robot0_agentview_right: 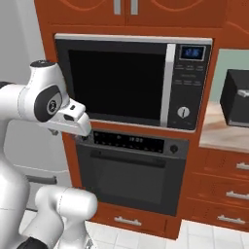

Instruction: Retrieve the chicken drumstick from the fridge and place it on the saucepan with marinade on the stove.

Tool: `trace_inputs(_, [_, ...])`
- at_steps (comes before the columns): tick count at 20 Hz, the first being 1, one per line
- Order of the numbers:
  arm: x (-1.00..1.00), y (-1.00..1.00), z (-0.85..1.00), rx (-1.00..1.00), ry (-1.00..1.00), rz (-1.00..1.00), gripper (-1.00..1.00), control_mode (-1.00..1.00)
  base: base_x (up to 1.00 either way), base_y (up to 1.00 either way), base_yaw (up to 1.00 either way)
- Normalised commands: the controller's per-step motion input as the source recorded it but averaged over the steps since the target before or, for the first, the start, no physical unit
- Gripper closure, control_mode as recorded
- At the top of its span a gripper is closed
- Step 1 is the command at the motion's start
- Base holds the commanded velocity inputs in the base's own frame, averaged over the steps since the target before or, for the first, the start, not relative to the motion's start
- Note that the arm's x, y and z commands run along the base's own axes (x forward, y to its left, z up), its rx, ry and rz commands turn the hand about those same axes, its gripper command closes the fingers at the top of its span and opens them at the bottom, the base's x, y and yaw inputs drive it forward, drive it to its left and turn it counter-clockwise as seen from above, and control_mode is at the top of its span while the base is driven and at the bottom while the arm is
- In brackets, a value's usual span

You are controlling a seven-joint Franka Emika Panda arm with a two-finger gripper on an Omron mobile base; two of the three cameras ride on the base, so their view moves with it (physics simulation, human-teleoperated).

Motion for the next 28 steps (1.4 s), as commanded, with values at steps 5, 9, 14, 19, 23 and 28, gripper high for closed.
trace_inputs(5, [0.00, 0.00, 0.00, 0.00, 0.00, 0.00, -1.00, 1.00, -0.62, 0.96, -0.08])
trace_inputs(9, [0.00, 0.00, 0.00, 0.00, 0.00, 0.00, -1.00, 1.00, -0.38, 1.00, -0.10])
trace_inputs(14, [0.00, 0.00, 0.00, 0.00, 0.00, 0.00, -1.00, 1.00, 0.13, 1.00, -0.13])
trace_inputs(19, [0.00, 0.00, 0.00, 0.00, 0.00, 0.00, -1.00, 1.00, 0.20, 1.00, -0.14])
trace_inputs(23, [0.00, 0.00, 0.00, 0.00, 0.00, 0.00, -1.00, 1.00, 0.03, 1.00, -0.10])
trace_inputs(28, [0.00, 0.00, 0.00, 0.00, 0.00, 0.00, -1.00, 1.00, 0.00, 1.00, 0.00])
